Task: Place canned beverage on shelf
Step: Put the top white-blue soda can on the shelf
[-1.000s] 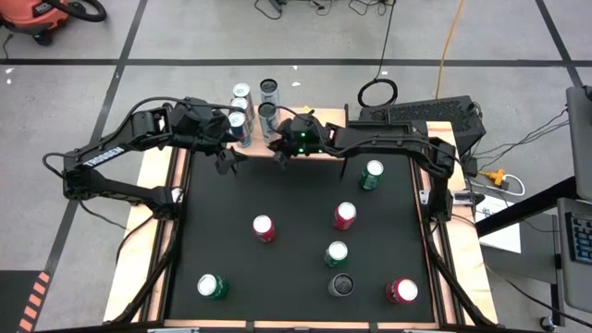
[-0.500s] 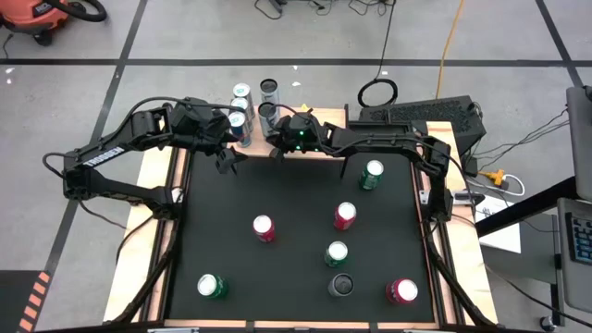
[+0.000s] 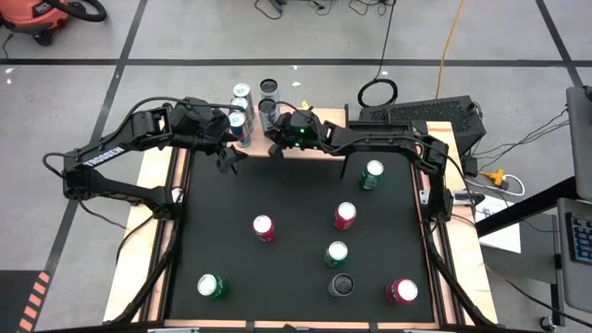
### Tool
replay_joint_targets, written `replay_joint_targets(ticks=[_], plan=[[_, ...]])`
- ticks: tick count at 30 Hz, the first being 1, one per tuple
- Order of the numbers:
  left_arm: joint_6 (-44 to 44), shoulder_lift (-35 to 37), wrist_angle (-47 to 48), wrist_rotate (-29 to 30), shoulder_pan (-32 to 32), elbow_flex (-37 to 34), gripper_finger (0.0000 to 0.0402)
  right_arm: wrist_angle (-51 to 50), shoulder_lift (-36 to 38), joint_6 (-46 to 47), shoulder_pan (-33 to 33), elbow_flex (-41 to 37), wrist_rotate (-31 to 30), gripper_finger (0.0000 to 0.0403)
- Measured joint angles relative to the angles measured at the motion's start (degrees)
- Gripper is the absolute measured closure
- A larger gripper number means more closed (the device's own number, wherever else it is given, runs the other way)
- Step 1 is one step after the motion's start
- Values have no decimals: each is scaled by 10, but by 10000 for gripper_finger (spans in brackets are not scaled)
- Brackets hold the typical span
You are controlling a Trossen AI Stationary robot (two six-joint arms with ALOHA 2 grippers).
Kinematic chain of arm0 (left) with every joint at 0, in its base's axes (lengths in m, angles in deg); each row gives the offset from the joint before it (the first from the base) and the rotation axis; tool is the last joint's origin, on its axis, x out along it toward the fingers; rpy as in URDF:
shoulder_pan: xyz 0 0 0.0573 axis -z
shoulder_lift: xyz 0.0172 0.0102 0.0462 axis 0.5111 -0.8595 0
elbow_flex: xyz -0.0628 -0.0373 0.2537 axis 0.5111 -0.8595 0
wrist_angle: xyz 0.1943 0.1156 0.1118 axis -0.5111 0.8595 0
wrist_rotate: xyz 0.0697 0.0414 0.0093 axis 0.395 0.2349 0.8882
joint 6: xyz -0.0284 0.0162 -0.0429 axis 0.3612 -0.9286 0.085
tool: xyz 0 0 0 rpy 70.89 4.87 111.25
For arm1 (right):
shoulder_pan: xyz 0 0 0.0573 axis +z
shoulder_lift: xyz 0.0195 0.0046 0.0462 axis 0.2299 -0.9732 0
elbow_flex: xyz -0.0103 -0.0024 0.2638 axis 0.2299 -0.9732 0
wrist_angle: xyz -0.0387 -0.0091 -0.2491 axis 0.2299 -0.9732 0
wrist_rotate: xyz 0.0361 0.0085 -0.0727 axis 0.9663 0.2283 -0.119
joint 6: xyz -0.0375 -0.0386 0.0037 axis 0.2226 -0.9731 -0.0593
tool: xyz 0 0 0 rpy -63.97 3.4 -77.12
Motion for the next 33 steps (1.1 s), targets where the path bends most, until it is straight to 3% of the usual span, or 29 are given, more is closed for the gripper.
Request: replay_joint_targets(ticks=[9, 13, 18, 24, 33], plan=[[6, 0, 0, 2, 0, 0, 59, 28, 0, -7, -15, 0, 3, 403], [6, 0, 0, 2, 0, 0, 59, 23, 0, -7, -16, 0, 45, 403], [20, 0, 0, 2, 0, 0, 59, -69, 35, -13, -14, 0, 61, 403], [21, 0, 0, 27, 13, 0, 59, -139, 59, -26, -30, 0, 28, 403], [30, 0, 0, 36, 30, 0, 59, -142, 45, -13, -42, 0, -2, 403]])
